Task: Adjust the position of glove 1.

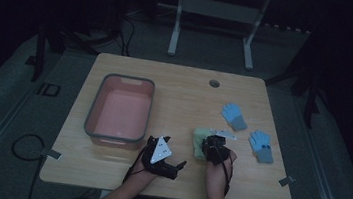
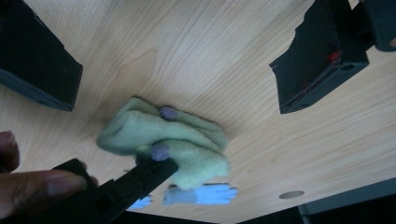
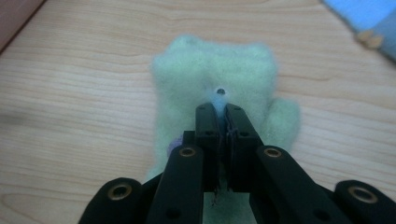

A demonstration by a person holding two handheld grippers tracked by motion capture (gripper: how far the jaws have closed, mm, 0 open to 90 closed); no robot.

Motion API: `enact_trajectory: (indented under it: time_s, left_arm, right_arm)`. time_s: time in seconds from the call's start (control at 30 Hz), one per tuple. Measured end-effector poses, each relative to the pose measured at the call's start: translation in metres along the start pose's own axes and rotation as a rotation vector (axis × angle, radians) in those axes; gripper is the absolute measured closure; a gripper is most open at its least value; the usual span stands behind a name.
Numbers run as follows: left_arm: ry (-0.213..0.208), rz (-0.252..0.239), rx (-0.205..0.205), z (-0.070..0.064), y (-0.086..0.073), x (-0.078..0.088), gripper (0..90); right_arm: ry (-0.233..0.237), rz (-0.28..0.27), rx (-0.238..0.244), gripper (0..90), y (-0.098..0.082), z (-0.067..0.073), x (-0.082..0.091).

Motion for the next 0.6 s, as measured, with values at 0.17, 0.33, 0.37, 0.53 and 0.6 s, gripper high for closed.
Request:
enact_trajectory:
  time_s: [0.17, 0.33, 0.37, 0.53, 0.6]
  left_arm:
    - [0.002, 0.003, -0.007, -0.001, 0.0, 0.0, 1.2]
    - [-0.008, 0.013, -0.016, -0.001, 0.0, -0.001, 1.2]
    - [-0.008, 0.01, -0.014, -0.001, 0.0, -0.001, 1.2]
    - [-0.019, 0.001, 0.003, 0.001, 0.0, 0.0, 1.2]
    - [-0.026, -0.004, 0.008, 0.001, 0.0, 0.0, 1.2]
  right_arm:
    - [0.024, 0.001, 0.012, 80.3, 0.002, 0.001, 0.003]
    - [0.051, -0.001, 0.049, 70.7, 0.003, -0.001, 0.015]
    - [0.048, 0.001, 0.058, 69.9, 0.003, -0.003, 0.017]
    - [0.073, 0.005, 0.131, 62.3, 0.008, -0.011, 0.024]
    - [0.066, 0.004, 0.141, 61.5, 0.009, -0.013, 0.026]
Point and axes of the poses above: each handheld gripper's, and its own axes: x roughly backward along the jaws, y roughly out of its top, z roughly to its left, the point moved 6 cm from there along -x, roughly forward along the jaws, and after that the axes turned 13 degrees about z, right-handed, at the moved point
